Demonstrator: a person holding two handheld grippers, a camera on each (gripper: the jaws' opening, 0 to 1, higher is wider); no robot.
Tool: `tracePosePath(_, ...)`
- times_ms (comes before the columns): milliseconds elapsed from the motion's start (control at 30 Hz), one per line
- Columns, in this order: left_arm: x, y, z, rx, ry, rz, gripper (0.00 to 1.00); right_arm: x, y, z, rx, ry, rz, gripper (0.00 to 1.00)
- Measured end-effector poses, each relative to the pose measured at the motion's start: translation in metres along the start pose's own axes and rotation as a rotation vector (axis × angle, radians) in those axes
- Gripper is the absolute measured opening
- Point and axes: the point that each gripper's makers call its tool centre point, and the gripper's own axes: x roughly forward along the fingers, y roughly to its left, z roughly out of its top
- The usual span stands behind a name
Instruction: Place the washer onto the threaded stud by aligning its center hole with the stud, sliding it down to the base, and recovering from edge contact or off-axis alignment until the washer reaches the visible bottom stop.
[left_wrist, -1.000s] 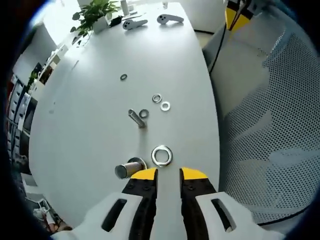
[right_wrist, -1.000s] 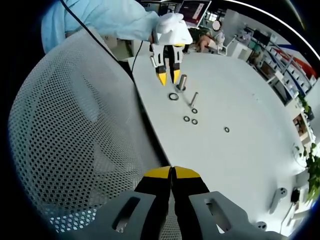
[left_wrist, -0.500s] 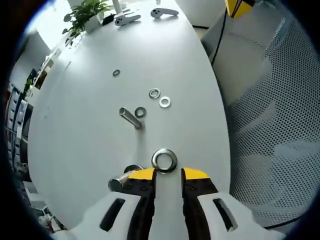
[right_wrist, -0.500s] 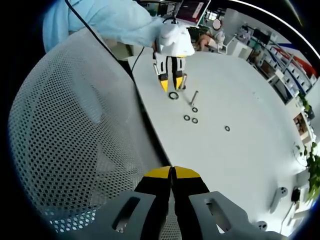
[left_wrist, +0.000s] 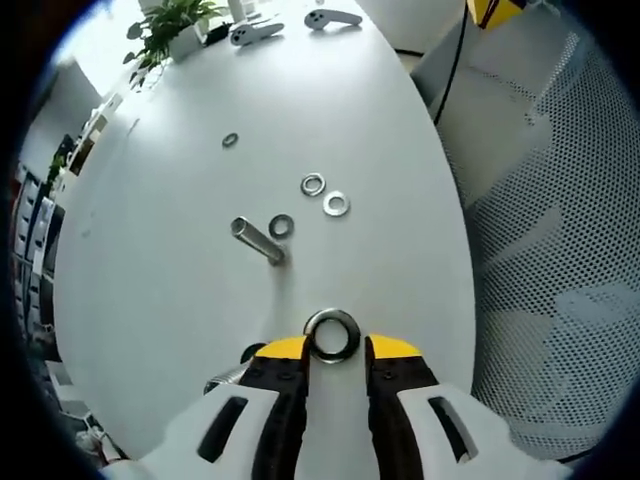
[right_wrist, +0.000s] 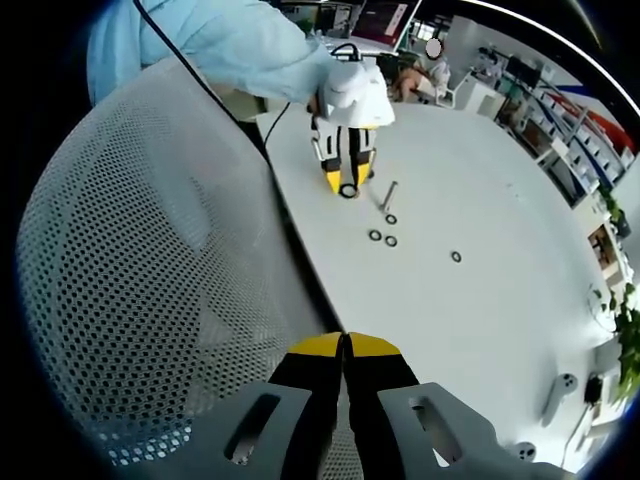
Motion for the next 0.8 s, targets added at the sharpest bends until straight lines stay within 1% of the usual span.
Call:
tracePosePath(167, 0.0002, 0.0015, 0.0001, 0.007, 0.003, 0.005, 0.22, 0.0002, 0.0006, 0.0005, -0.001, -0.003, 0.004, 0.03)
tracePosePath(267, 0.0006, 0.0038, -0.0001, 0.017, 0.006, 0.017, 0.26, 0.0002, 0.0004, 0.0008, -0.001, -0.005, 0.003, 0.03)
tracePosePath(300, 0.0015, 0.0057, 0.0012, 0.017, -0.003, 0.023, 0.28, 0.0002, 0.0003, 0.0009, -0.001, -0.005, 0.003, 0.03)
tracePosePath(400, 0.0018, 0.0081, 0.0004, 0.004, -0.004, 0.023, 0.3, 0.0002, 0.0002, 0.0011, 0.0, -0.007, 0.001, 0.03)
tracePosePath(500, 0.0019, 0.008, 0.0002, -0.015, -0.005, 0.012, 0.29, 0.0002, 0.0, 0.0012, 0.0, -0.007, 0.0, 0.03)
tracePosePath(600, 0.0032, 0.0015, 0.0006, -0.024, 0.0, -0.026, 0.24, 0.0003, -0.0001, 0.0012, 0.0, -0.007, -0.001, 0.03)
tracePosePath(667, 0.0038, 0.0026, 0.0027, -0.023, -0.006, -0.025, 0.23, 0.0002, -0.0003, 0.0012, 0.001, -0.008, -0.002, 0.03)
tracePosePath(733, 0.0048, 0.0014, 0.0025, -0.048, -0.006, -0.043, 0.22, 0.0001, -0.0006, 0.0012, 0.003, -0.008, -0.003, 0.03)
tracePosePath(800, 0.0047, 0.0028, 0.0022, -0.045, -0.008, -0.042, 0.22, 0.0001, -0.0008, 0.0011, 0.003, -0.008, -0.004, 0.03)
